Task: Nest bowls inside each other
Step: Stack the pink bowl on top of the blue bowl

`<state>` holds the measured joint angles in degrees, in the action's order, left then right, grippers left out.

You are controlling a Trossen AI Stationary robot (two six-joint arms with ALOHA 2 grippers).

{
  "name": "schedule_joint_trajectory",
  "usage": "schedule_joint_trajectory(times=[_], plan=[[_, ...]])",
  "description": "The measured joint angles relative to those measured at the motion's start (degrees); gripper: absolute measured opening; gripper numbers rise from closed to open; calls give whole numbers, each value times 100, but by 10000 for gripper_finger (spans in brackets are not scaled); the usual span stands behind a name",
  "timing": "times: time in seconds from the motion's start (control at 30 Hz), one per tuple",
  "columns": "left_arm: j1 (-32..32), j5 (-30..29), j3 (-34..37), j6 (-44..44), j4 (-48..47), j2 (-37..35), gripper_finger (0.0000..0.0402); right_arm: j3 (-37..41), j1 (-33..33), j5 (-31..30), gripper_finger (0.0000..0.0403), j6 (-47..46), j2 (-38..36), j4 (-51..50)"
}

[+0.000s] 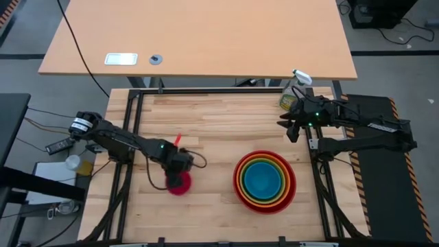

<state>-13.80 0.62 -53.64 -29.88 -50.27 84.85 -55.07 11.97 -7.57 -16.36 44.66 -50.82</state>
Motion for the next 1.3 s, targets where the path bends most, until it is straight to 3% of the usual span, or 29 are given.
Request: schedule_joint_trajectory(times=[0.13,0.27,0.6,0.93,1.07,1.3], plan=[[276,-177,-735,-140,350,9,14,0,0,161,148,58,161,24],[499,-372,-1785,-184,269,458,13,0,0,388,148,205,428,197],[765,-519,-4989,-234,144,2390,19,0,22,419,148,225,427,205],[824,-214,-7952,-239,-422,4544,21,-4,-152,123,148,-312,170,-670],[838,88,-7943,-403,-335,4867,22,-5,-233,-1,148,-341,90,-717],[806,106,-7832,-307,-267,4928,32,-7,-263,-158,148,-327,-2,-685]])
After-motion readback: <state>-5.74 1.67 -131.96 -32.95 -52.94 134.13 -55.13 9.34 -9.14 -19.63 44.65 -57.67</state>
